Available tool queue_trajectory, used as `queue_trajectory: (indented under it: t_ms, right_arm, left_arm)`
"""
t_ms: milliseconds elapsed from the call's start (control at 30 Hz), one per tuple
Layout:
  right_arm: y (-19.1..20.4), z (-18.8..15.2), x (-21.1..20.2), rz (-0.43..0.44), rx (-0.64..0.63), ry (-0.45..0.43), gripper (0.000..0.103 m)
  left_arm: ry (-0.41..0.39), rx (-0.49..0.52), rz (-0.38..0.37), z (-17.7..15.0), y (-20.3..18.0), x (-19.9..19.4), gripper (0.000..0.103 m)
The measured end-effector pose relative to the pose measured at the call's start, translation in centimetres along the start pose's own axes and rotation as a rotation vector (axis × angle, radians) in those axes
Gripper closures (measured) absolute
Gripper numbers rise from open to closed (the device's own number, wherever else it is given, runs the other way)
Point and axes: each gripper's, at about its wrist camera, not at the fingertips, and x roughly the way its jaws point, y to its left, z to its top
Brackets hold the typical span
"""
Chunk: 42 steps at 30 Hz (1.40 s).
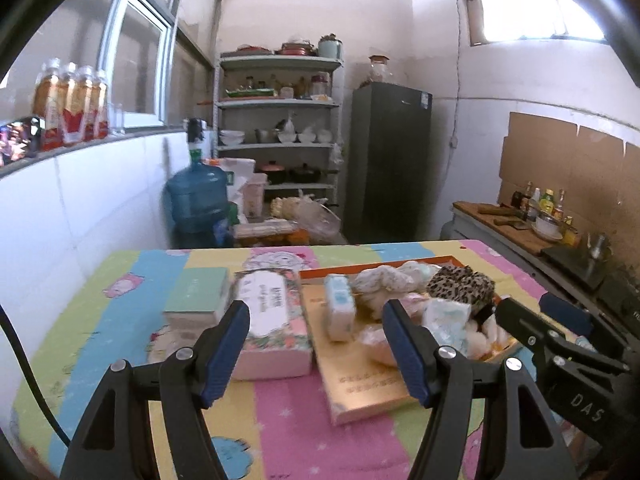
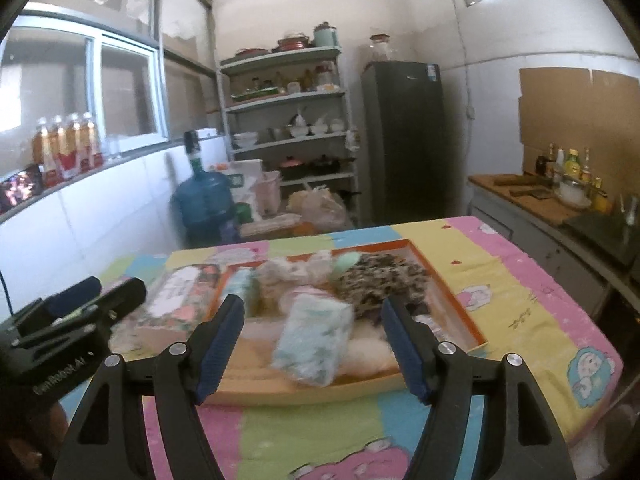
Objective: Organize soft objects
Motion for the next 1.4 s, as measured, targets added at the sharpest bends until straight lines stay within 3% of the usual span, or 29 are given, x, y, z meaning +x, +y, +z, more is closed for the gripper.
queue_trajectory:
  t_ms: [67,533,767,1067,1400]
  right_arm:
    - [0.8,-0.3,-0.7,-0.002,-0.005,-0.003,0.030]
    - [5.6,-4.1,-6.9,0.027,-0.012,-0.031,0.030]
    - [7.0,-6.5,-9.7,0.014,-0.019,-0.034,0.030]
    - [8.3,-7.4,-13.6,0.007,-0.053,-0.099,0.030]
    - [8.7,-7.9,-15.2,0.026,-0.052,-0.109,0.030]
  left_arm:
    - [-0.015,0.002,0.026,-0.3,0.4,-1.3,0.035]
    - [-0.042,-0.054,0.023,-4.0,3.6,-8.5,0.035]
    - [-0.032,-0.051,0.094,-5.9,3.9,-11.2,0.035]
    - [-0.046,-0.069,0.129,-7.6,4.1,-14.6,0.035]
    - [-0.095,-0.065,0.142,-8.1,4.1,-17.4,0.035]
